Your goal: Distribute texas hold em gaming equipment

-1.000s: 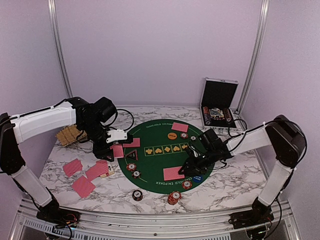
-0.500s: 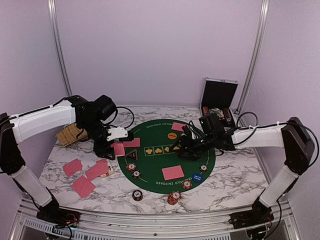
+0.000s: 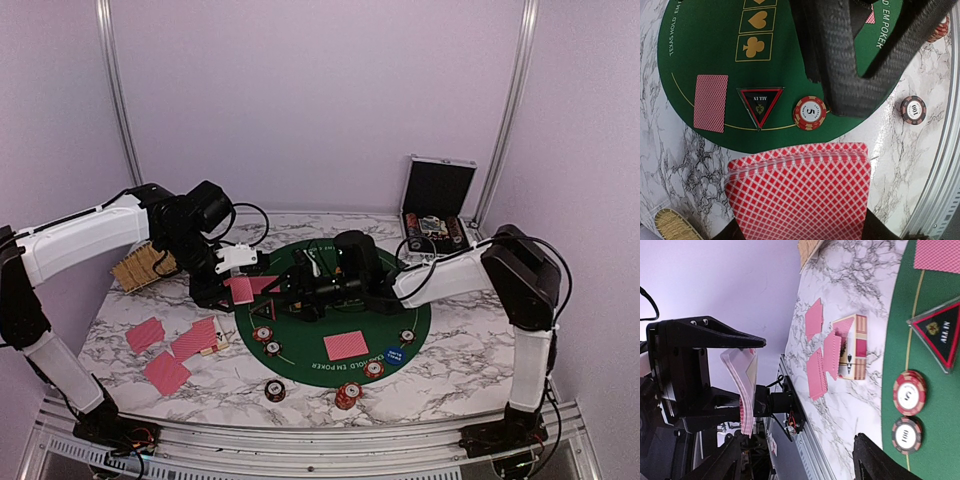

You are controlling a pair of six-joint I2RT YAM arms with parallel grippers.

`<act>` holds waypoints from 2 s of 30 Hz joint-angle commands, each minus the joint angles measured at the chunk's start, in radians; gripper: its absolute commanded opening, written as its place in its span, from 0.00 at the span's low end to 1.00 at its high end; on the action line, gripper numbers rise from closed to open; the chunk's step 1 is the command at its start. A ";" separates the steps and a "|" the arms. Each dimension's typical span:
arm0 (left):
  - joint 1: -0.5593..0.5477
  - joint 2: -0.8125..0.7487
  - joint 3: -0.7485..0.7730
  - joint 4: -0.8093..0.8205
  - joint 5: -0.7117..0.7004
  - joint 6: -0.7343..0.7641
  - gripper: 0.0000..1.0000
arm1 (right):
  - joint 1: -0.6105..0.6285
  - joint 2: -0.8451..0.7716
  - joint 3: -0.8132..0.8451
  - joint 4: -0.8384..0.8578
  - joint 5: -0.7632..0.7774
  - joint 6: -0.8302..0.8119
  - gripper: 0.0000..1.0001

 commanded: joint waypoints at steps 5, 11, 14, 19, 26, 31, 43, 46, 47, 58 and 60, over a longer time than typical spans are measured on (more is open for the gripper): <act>-0.001 0.014 0.015 -0.036 0.018 -0.012 0.61 | 0.043 0.084 0.114 0.167 -0.027 0.113 0.74; -0.002 0.017 0.017 -0.036 0.019 -0.014 0.62 | 0.060 0.131 0.179 0.142 -0.027 0.105 0.74; -0.002 0.018 0.018 -0.036 0.017 -0.014 0.62 | 0.072 0.158 0.223 0.114 -0.027 0.096 0.73; -0.002 0.017 0.015 -0.036 0.015 -0.014 0.62 | 0.085 0.203 0.274 0.081 -0.030 0.085 0.72; -0.002 0.013 0.011 -0.036 0.018 -0.015 0.62 | 0.090 0.242 0.334 0.045 -0.020 0.082 0.70; -0.002 0.010 0.012 -0.036 0.022 -0.017 0.62 | 0.094 0.272 0.361 0.039 -0.004 0.088 0.68; -0.002 -0.001 0.008 -0.042 0.036 -0.011 0.63 | 0.079 0.254 0.318 -0.027 0.085 0.047 0.55; -0.002 -0.006 0.002 -0.043 0.037 -0.009 0.63 | 0.068 0.223 0.267 -0.012 0.115 0.051 0.52; -0.002 -0.008 0.000 -0.043 0.037 -0.008 0.63 | 0.064 0.212 0.251 -0.008 0.125 0.050 0.52; -0.002 -0.012 -0.004 -0.043 0.037 -0.006 0.63 | 0.048 0.152 0.175 0.017 0.146 0.048 0.44; -0.001 -0.012 -0.006 -0.043 0.037 -0.005 0.63 | 0.044 0.142 0.167 0.018 0.149 0.046 0.41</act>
